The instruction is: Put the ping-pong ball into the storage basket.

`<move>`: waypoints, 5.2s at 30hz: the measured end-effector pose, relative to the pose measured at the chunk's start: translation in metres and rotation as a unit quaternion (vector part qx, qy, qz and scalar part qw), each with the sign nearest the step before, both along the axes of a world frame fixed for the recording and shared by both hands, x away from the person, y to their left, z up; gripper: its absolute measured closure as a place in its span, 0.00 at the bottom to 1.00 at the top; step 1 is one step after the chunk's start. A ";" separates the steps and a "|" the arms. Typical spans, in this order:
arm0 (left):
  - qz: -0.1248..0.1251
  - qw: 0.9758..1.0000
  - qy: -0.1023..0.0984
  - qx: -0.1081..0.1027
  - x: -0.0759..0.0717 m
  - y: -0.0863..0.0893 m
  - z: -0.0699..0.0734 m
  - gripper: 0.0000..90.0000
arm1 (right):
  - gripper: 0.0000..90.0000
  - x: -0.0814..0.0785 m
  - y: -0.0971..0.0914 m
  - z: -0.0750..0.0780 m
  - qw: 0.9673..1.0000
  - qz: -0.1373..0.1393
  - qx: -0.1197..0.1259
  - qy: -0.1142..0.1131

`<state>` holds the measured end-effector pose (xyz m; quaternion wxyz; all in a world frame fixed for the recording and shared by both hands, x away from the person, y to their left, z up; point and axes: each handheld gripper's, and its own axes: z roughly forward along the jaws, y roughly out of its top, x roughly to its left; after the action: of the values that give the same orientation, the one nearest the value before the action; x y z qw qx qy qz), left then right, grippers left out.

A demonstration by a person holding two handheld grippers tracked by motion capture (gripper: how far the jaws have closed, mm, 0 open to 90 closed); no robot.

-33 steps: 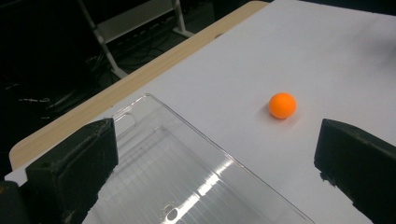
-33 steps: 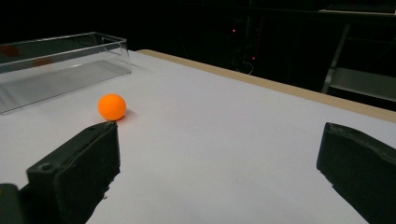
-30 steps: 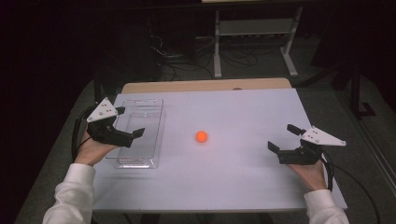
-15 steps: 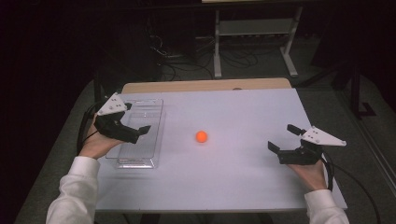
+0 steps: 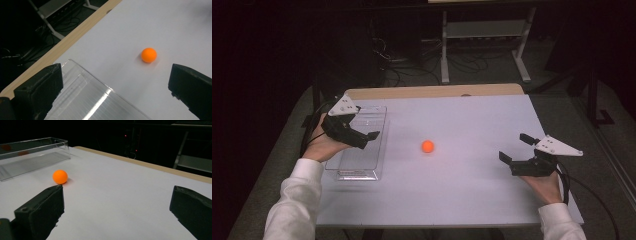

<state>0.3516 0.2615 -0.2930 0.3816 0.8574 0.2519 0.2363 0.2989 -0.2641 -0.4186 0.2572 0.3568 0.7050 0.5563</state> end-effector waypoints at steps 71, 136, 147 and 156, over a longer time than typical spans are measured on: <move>-0.105 0.986 0.039 0.126 0.048 -0.102 -0.017 0.00 | 0.00 0.001 -0.007 -0.004 1.000 -0.007 -0.007 0.009; -0.177 0.956 0.138 0.190 0.084 -0.156 -0.092 0.00 | 0.00 -0.004 -0.011 -0.004 1.000 -0.010 -0.024 0.014; -0.185 0.949 0.152 0.204 0.086 -0.162 -0.102 0.00 | 0.00 -0.004 -0.011 -0.004 1.000 -0.010 -0.024 0.014; -0.189 0.945 0.161 0.212 0.088 -0.166 -0.109 0.00 | 0.00 -0.003 -0.012 -0.005 1.000 -0.009 -0.025 0.015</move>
<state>0.4394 0.0953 -0.4025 0.1834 0.9769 0.0873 0.0668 0.2956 -0.2758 -0.4233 0.2603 0.3648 0.7191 0.5311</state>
